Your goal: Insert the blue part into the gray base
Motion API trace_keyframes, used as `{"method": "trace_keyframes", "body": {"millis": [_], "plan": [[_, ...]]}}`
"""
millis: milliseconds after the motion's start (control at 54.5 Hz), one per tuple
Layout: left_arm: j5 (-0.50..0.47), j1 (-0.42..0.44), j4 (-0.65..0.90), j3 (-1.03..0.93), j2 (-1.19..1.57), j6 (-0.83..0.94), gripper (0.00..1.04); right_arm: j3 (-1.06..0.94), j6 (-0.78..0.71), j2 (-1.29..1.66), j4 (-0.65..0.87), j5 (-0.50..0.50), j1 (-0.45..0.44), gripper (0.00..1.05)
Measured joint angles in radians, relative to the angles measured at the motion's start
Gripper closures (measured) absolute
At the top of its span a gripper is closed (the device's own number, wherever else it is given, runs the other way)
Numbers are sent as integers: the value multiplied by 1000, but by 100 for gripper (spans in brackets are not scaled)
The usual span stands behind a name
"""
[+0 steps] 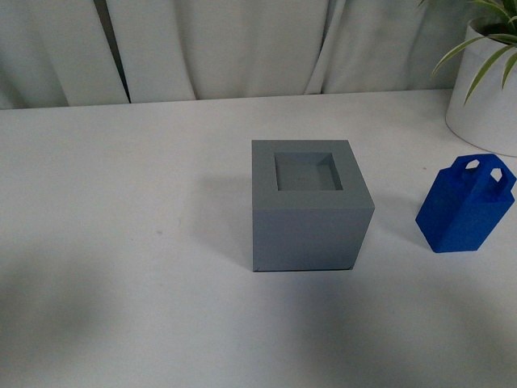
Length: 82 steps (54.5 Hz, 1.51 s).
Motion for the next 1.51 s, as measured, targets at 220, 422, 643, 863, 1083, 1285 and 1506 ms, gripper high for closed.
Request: {"method": "trace_keyframes", "body": {"millis": [220,422,643,863,1083,1285,1506], "plan": [[0,0,0,0,0,0,6,0,0,0,0,0,0,7],[0,0,0,0,0,0,6,0,0,0,0,0,0,7],[0,0,0,0,0,0,6,0,0,0,0,0,0,7],[0,0,0,0,0,0,6,0,0,0,0,0,0,7],[0,0,0,0,0,0,6,0,0,0,0,0,0,7],[0,0,0,0,0,0,6,0,0,0,0,0,0,7],[0,0,0,0,0,0,6,129,75,339,-36,-125,-32,7]]}}
